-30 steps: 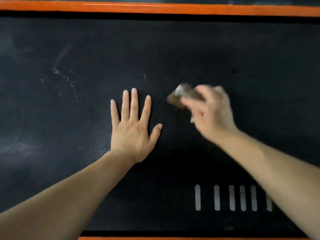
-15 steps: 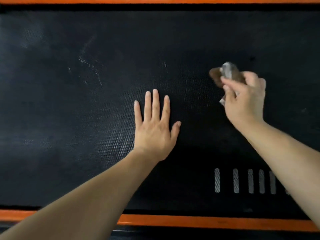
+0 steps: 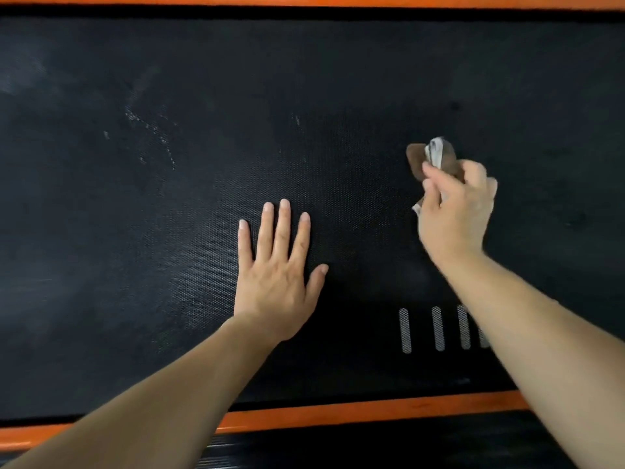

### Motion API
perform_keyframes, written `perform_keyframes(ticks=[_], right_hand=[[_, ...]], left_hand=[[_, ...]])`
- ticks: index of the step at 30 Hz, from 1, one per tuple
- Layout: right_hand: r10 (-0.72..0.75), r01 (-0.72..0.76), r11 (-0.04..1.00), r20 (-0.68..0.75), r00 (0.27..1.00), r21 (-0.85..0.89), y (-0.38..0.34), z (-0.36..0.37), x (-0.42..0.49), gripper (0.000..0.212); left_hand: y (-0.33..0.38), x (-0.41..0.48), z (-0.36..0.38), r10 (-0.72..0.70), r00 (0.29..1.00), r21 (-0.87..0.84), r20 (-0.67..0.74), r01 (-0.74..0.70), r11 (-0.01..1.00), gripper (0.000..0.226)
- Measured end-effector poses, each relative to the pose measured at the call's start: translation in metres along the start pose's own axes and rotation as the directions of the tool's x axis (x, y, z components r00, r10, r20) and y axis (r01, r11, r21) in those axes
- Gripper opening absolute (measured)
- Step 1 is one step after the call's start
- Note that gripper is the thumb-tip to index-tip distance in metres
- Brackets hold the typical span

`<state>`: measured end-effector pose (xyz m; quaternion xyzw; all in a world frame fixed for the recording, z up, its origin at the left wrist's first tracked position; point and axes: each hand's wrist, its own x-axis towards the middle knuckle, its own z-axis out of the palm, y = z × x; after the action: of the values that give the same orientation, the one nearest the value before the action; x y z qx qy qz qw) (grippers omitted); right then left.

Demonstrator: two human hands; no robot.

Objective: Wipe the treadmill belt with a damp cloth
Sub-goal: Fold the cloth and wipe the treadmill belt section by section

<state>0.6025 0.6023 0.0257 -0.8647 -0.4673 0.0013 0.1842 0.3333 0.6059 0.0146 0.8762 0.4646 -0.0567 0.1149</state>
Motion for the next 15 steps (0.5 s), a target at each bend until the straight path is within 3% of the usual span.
perform_keyframes(ticks=[2,5,7,9,12,13,15], right_hand=[[-0.173,0.172,0.985,0.028,0.985,0.021,-0.012,0.0,-0.029,0.033],[-0.512,0.493,0.858,0.183,0.839,0.143,-0.018,-0.011,-0.091,0.037],[-0.608,0.583,0.794,0.234,0.759,0.173,-0.005,-0.018,-0.092,0.035],[-0.547,0.523,0.836,0.184,0.817,0.163,0.012,-0.017,-0.069,0.032],[-0.225,0.214,0.971,0.103,0.969,0.108,0.018,-0.012,-0.043,0.026],[-0.15,0.141,0.985,0.089,0.985,0.102,0.012,-0.01,-0.048,0.025],[-0.187,0.176,0.977,0.09,0.978,0.12,-0.004,-0.012,-0.077,0.026]], left_hand=[[0.0,0.0,0.0,-0.005,1.0,0.006,-0.01,0.005,1.0,0.076],[0.001,0.0,0.002,-0.018,1.0,0.024,-0.022,0.019,1.0,0.076],[0.001,0.0,0.002,-0.017,0.999,0.024,-0.029,0.018,1.0,0.075],[0.002,0.0,0.003,-0.018,0.999,0.024,-0.047,0.019,1.0,0.075],[0.003,-0.001,0.004,-0.033,0.998,0.021,-0.052,0.034,0.999,0.075],[0.003,-0.001,0.004,-0.036,0.998,0.024,-0.053,0.037,0.999,0.075],[0.004,-0.001,0.003,-0.035,0.998,0.021,-0.052,0.036,0.999,0.075]])
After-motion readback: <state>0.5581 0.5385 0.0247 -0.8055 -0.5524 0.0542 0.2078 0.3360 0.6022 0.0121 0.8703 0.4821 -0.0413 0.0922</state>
